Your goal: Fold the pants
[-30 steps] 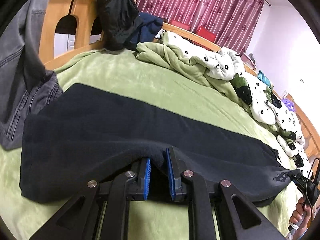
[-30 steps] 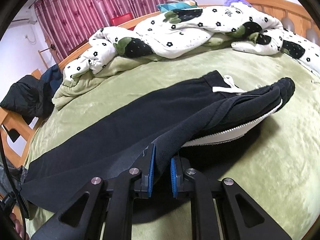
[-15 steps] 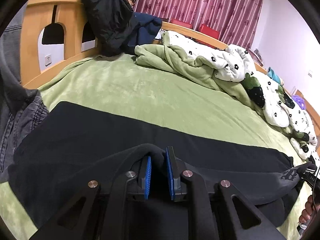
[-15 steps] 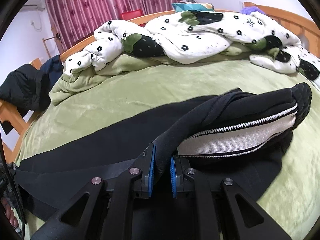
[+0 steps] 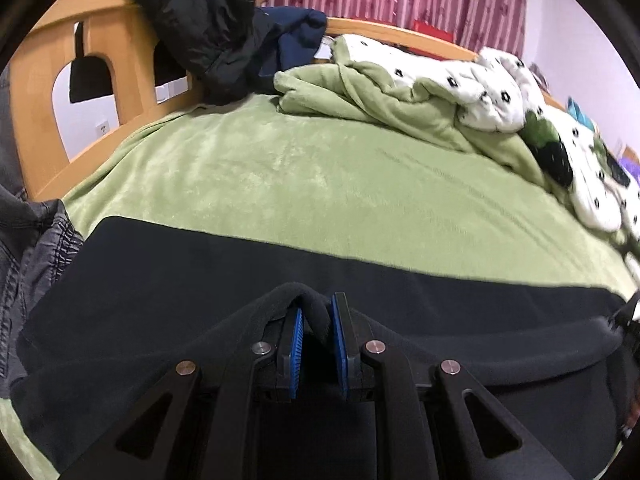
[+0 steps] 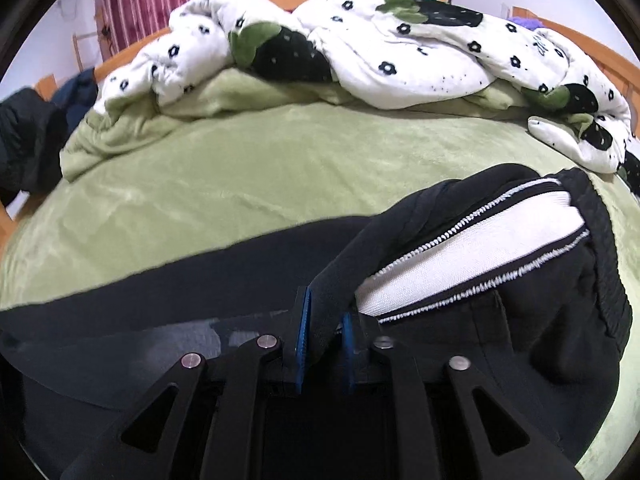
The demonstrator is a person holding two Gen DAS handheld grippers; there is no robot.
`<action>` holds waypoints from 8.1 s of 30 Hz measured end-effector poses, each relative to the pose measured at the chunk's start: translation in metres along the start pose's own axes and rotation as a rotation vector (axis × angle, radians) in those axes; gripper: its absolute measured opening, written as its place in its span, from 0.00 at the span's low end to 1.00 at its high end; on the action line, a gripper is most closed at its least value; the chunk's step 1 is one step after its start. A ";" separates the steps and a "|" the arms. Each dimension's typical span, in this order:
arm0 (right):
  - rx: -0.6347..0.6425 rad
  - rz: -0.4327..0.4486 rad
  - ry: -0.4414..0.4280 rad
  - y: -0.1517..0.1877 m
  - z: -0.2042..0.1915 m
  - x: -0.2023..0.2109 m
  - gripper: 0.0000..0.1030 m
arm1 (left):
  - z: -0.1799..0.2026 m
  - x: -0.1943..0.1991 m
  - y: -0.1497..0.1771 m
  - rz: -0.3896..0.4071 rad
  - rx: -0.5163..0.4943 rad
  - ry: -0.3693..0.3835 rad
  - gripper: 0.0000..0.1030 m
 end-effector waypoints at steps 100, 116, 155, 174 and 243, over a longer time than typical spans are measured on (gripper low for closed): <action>-0.464 0.007 0.073 0.205 0.415 0.128 0.66 | -0.013 0.241 0.281 -0.079 0.134 -0.004 0.57; -0.400 0.061 0.198 0.212 0.344 0.227 0.66 | -0.056 0.234 0.215 0.097 0.154 0.114 0.22; 0.363 0.029 -0.159 0.089 0.110 0.082 0.66 | -0.109 0.054 0.074 -0.034 0.116 -0.069 0.25; 0.463 -0.025 -0.232 0.086 0.099 0.042 0.07 | -0.118 0.058 0.074 0.004 0.146 -0.093 0.22; -0.198 -0.068 -0.088 0.230 0.134 0.184 0.55 | -0.189 0.137 0.200 0.024 0.593 0.212 0.32</action>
Point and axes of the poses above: each gripper's, at about its wrist camera, not at the fingertips, and x roughly against the way its jaws point, z to its right, y to its underside, the point moved 2 cm from there along -x, roughly the way its jaws point, and after that the axes turned 7 degrees about y, right-handed, at the moved point
